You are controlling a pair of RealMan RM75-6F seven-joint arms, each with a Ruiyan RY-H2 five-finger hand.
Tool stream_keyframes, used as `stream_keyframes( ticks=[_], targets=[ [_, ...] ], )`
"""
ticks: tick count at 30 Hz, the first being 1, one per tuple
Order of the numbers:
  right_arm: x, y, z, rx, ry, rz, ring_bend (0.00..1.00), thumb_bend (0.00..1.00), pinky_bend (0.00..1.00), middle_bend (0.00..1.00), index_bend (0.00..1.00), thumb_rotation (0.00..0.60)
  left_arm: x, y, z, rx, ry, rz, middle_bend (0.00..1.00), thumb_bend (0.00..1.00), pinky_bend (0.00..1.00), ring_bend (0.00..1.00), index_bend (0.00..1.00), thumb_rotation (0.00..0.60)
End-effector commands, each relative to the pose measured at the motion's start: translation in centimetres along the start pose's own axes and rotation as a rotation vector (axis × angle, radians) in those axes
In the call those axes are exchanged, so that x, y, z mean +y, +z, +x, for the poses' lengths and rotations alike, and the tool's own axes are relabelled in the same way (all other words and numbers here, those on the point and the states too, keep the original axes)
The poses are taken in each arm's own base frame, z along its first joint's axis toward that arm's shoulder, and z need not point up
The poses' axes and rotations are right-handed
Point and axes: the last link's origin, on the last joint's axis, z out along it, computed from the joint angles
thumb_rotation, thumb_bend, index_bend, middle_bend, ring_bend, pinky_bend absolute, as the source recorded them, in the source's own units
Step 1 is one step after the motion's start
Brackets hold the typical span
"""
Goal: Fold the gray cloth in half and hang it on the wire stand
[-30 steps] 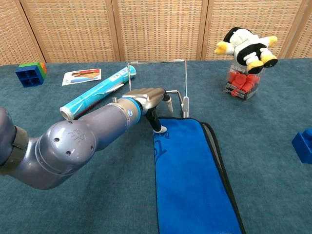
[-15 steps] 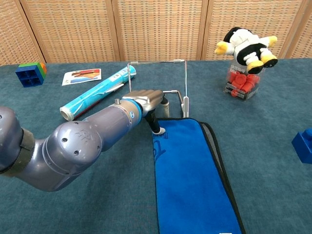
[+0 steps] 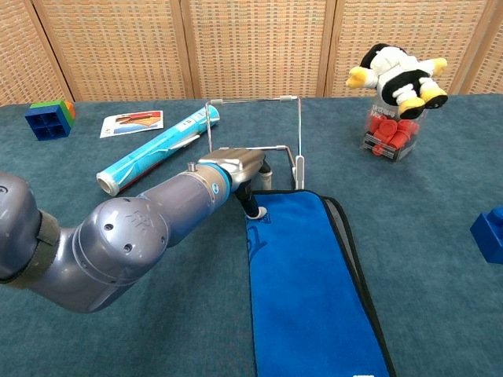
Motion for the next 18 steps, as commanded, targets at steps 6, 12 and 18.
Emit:
stream_keyframes(
  ticks=[6, 12, 18],
  targets=[
    [-0.01, -0.01, 0.02, 0.000, 0.002, 0.003, 0.00, 0.00, 0.00, 0.00, 0.00, 0.600, -0.03, -0.16, -0.07, -0.004, 0.001, 0.005, 0.00, 0.41, 0.14, 0.00, 0.63, 0.600],
    [-0.02, -0.03, 0.02, 0.000, 0.003, 0.003, 0.00, 0.00, 0.00, 0.00, 0.00, 0.600, 0.21, -0.30, 0.03, -0.004, -0.010, -0.003, 0.00, 0.41, 0.13, 0.00, 0.72, 0.600],
    [-0.01, -0.02, 0.00, -0.002, 0.006, 0.002, 0.00, 0.00, 0.00, 0.00, 0.00, 0.600, 0.39, -0.45, 0.06, -0.007, -0.024, -0.009, 0.00, 0.41, 0.13, 0.00, 0.83, 0.600]
  ],
)
